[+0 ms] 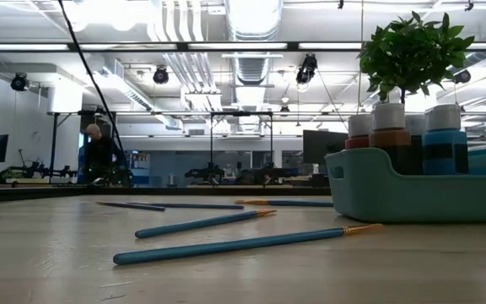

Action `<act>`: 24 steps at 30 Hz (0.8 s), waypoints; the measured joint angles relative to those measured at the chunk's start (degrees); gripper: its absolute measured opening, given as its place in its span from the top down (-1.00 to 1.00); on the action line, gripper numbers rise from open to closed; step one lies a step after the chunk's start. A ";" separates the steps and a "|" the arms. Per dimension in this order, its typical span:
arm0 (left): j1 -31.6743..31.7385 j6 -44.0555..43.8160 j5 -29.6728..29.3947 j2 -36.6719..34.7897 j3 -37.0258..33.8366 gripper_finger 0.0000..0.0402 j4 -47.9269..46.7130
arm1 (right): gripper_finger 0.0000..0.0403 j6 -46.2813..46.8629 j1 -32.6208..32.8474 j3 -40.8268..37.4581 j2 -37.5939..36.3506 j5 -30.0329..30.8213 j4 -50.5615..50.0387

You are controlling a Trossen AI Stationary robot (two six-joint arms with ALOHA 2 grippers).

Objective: Pick & Place Paint Supplies
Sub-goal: Put the blue paintbrush into the blue bin

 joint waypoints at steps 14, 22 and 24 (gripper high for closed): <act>-7.10 4.50 -5.39 -13.81 0.00 0.29 -39.31 | 0.90 24.68 2.23 0.01 -15.07 11.80 -35.67; -10.81 1.84 -10.07 -13.48 -1.47 0.28 -43.53 | 0.90 59.94 -7.06 0.02 -18.76 1.35 -69.76; -10.81 0.39 -10.57 -13.52 -2.40 0.27 -43.53 | 0.90 65.05 -9.67 0.02 -17.96 -3.66 -74.90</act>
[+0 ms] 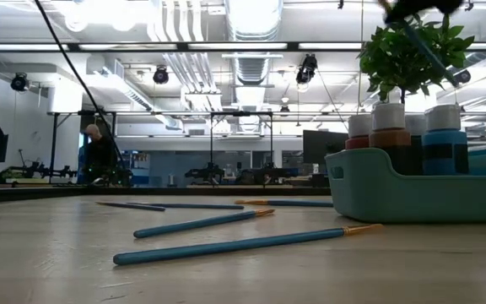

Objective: Pick & Place Paint Supplies
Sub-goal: Put the blue paintbrush into the blue bin

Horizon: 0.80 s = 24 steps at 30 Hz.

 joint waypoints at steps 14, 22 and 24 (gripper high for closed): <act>-0.09 -7.10 -4.10 -0.17 -4.88 0.27 -0.76 | 0.90 27.09 0.28 -8.75 6.84 -20.29 -17.60; -0.07 -7.49 -4.52 -0.23 -4.83 0.27 -2.66 | 0.90 29.87 0.33 -15.24 6.66 -22.59 -14.25; -0.02 -7.78 -4.54 -0.23 -4.83 0.27 -2.99 | 0.90 30.27 0.35 -16.20 6.66 -23.73 -14.19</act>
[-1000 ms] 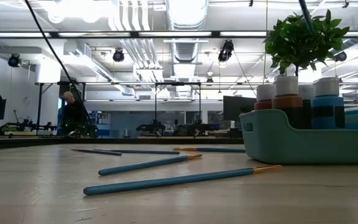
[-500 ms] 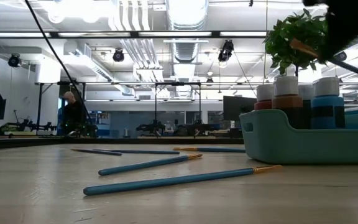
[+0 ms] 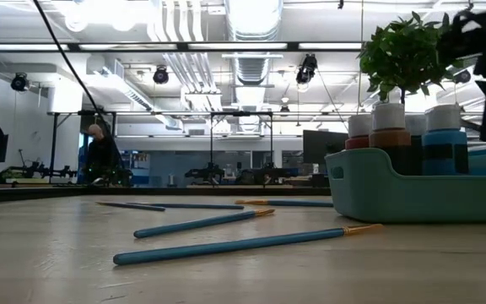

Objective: Pick & Place Paint Supplies
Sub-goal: Put the blue paintbrush into the blue bin

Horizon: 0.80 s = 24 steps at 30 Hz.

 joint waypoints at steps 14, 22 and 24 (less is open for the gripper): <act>0.00 -5.55 -3.18 -0.02 0.00 0.27 -8.99 | 0.17 -1.34 0.02 -0.45 0.00 1.51 0.33; 1.45 -10.53 -12.15 -0.02 0.02 0.27 -21.54 | -0.02 -1.65 4.30 4.00 0.00 6.36 1.49; 2.80 -13.56 -12.17 0.08 0.00 0.27 -25.88 | -0.03 -1.52 6.36 5.96 0.00 9.36 2.07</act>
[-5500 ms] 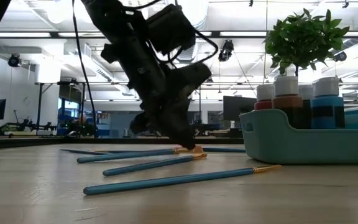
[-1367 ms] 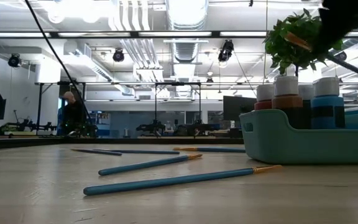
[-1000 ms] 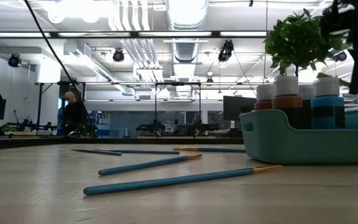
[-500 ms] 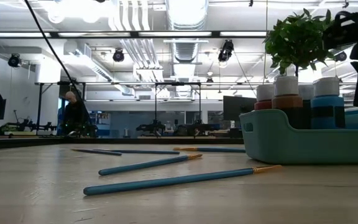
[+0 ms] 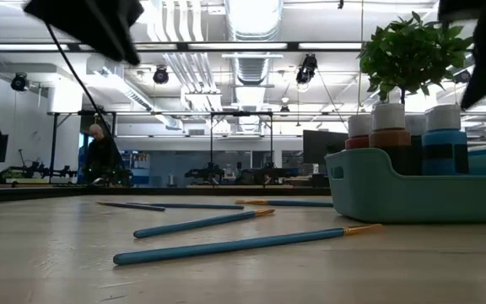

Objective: Pick & Place Paint Supplies
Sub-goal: Put the blue paintbrush into the blue bin

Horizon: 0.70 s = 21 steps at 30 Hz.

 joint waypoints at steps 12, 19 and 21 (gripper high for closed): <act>13.55 -5.26 6.91 0.05 -1.71 0.28 -15.42 | -0.03 -8.85 12.84 7.64 0.02 23.48 12.66; 21.99 1.89 12.90 0.05 -9.44 0.28 -17.77 | -0.03 -17.19 14.32 6.54 0.07 26.71 21.72; 22.84 6.17 12.99 0.07 -12.07 0.28 -17.30 | -0.03 -17.72 14.30 6.42 0.08 26.71 21.88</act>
